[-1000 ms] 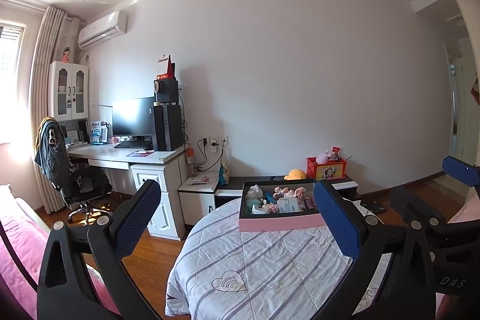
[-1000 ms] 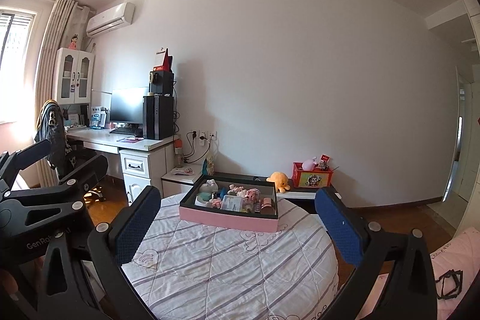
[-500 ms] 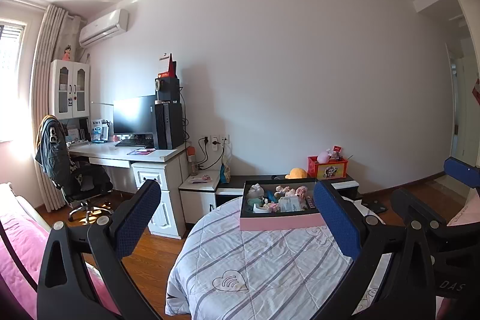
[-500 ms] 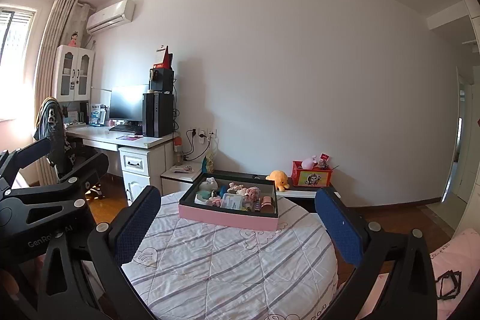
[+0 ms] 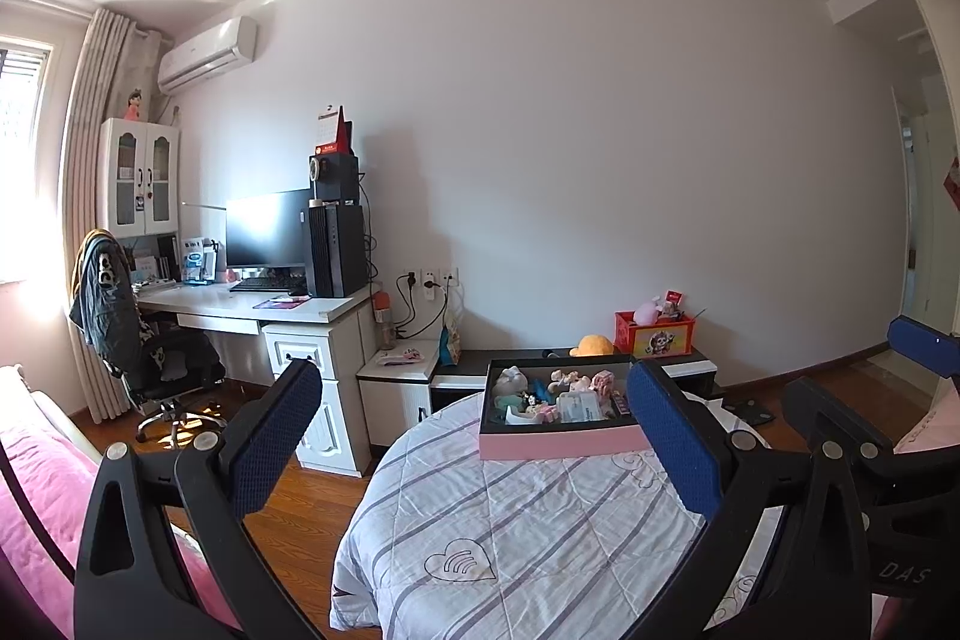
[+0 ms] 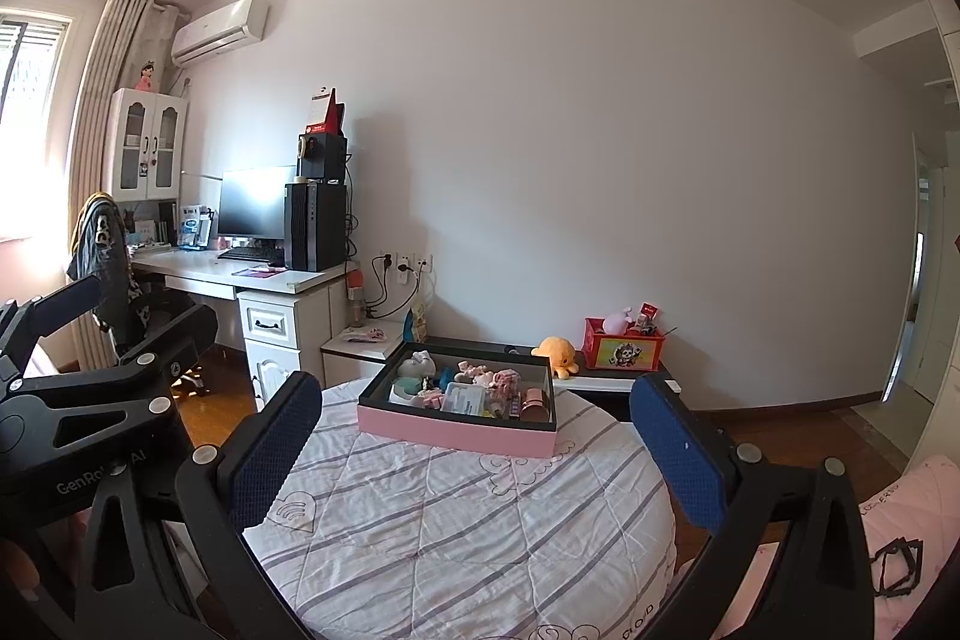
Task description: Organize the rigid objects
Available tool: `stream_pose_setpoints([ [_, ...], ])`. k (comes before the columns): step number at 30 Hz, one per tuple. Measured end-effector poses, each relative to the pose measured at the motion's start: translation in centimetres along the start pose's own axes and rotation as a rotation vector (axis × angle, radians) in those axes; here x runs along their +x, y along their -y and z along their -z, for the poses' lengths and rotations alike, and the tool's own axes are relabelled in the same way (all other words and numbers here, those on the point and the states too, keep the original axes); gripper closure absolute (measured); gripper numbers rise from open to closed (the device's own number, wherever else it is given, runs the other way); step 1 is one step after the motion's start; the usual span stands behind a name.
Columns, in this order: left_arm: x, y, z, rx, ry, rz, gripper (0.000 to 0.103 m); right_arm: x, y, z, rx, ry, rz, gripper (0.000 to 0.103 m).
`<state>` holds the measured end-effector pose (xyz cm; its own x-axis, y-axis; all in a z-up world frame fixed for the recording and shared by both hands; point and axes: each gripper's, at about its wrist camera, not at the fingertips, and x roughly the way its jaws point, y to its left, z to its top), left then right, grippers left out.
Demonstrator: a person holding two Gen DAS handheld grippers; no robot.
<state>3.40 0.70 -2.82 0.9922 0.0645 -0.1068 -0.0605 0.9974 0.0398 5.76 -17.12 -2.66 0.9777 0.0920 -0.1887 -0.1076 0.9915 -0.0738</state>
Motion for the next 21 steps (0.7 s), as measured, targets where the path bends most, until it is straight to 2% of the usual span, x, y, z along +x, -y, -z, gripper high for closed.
stream_pose_setpoints([
  [21, 0.24, 0.38, 0.34, -0.019, 0.012, 0.017, 0.000, -0.30, -0.04, 0.06, -0.008, 0.007, 0.007, 0.000],
])
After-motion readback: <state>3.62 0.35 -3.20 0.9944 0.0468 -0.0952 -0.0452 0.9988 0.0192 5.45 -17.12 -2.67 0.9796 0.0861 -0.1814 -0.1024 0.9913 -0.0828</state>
